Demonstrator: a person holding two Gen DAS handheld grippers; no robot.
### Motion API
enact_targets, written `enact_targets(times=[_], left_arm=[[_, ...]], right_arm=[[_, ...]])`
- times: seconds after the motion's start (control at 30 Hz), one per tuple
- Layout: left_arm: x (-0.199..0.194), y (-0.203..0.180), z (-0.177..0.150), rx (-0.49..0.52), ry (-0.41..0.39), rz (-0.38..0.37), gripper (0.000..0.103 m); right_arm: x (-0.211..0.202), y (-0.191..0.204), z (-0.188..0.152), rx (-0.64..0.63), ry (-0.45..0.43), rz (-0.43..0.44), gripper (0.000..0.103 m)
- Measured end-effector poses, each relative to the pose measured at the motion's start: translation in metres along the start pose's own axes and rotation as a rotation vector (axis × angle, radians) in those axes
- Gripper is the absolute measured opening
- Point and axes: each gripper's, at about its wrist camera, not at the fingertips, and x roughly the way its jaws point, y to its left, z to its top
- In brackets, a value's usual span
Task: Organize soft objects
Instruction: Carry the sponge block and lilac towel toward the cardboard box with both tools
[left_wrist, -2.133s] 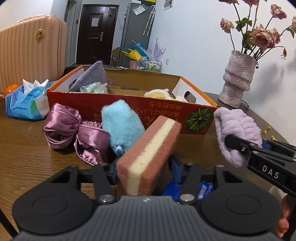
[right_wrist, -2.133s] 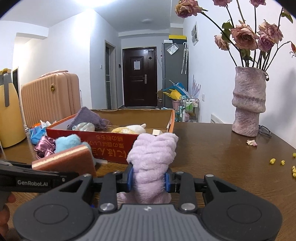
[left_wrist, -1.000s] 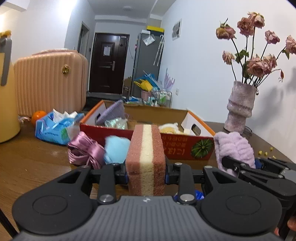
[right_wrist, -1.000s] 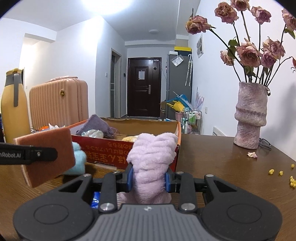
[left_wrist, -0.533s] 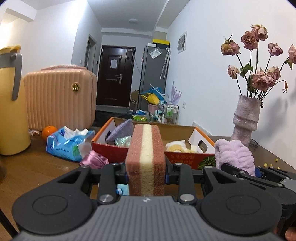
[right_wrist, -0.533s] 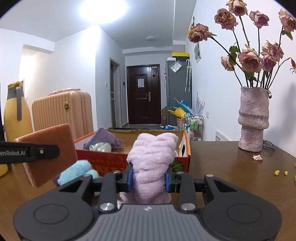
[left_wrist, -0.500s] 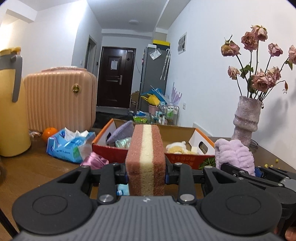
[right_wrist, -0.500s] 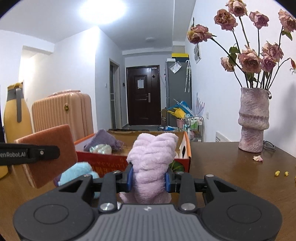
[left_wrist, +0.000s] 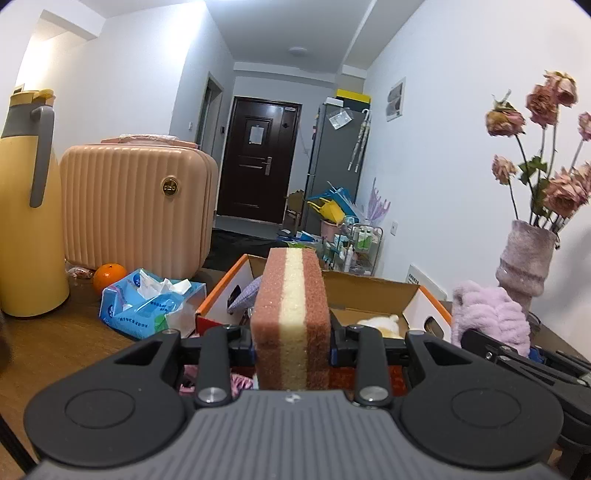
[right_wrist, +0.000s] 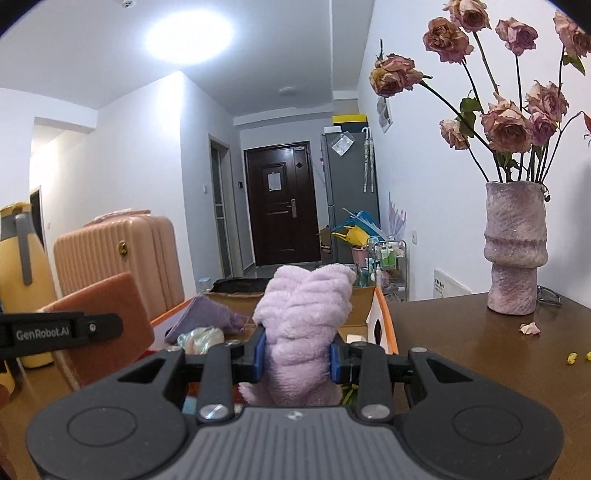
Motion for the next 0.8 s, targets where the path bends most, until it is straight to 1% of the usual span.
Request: enact_targets(times=[0.43,0.8], left_arm=[[0.038,-0.001,0.015,-0.023,-0.027,0.018,0.032],[0.068,-0.004,0.022,-0.019,-0.029,0.021,0.032]], right_arm=[[0.04,-0.008,0.016,0.031,-0.008,-0.03,0.031],[0.07,-0.007,0.019,0.023,0.004,-0.037,0.031]])
